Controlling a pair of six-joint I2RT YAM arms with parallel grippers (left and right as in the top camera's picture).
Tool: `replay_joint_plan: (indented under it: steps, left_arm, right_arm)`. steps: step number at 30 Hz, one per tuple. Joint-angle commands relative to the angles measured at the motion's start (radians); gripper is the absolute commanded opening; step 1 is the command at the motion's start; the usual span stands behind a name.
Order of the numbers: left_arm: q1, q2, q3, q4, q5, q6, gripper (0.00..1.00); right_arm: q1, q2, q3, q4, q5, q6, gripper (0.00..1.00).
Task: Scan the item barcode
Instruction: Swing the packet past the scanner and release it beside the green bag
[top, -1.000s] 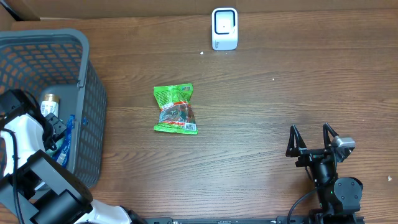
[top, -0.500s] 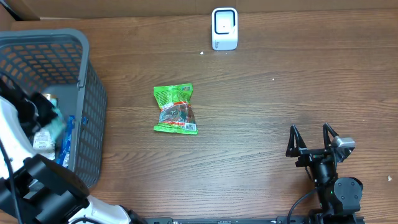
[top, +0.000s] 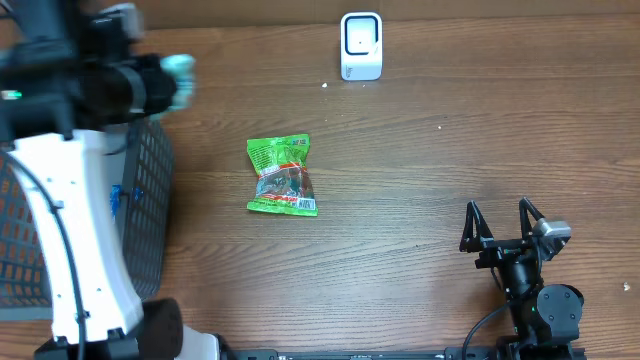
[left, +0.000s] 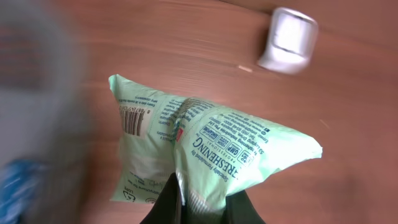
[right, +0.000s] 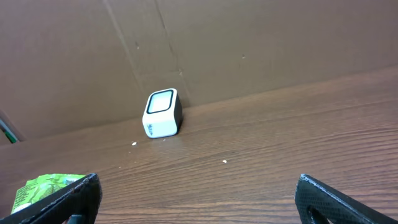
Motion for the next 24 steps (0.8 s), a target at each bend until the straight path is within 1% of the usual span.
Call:
replay_joint_plan:
  steps: [1, 2, 5, 11, 17, 24]
  left_arm:
    - [-0.174, -0.013, 0.013, -0.002, -0.008, 0.019, 0.04]
    - [-0.241, -0.001, 0.002, -0.002, -0.047, 0.013, 0.04]
    - [-0.366, 0.042, -0.040, 0.018, -0.119, -0.027, 0.05]
    - [-0.523, 0.174, -0.125, 0.101, -0.124, -0.092, 0.04]
    - [-0.623, 0.353, -0.138, 0.147, -0.122, -0.100, 0.04]
    - [-0.685, 0.547, -0.138, 0.162, -0.098, -0.124, 0.04]
  right_arm:
    - [0.003, -0.007, -0.011, 0.004, 0.007, 0.000, 1.00]
    - [0.003, -0.007, -0.011, 0.004, 0.007, 0.000, 1.00]
    - [0.003, -0.007, -0.011, 0.004, 0.007, 0.000, 1.00]
    - [0.003, -0.007, -0.011, 0.004, 0.007, 0.000, 1.00]
    - [0.003, -0.007, -0.011, 0.004, 0.007, 0.000, 1.00]
    - [0.003, -0.007, -0.011, 0.004, 0.007, 0.000, 1.00]
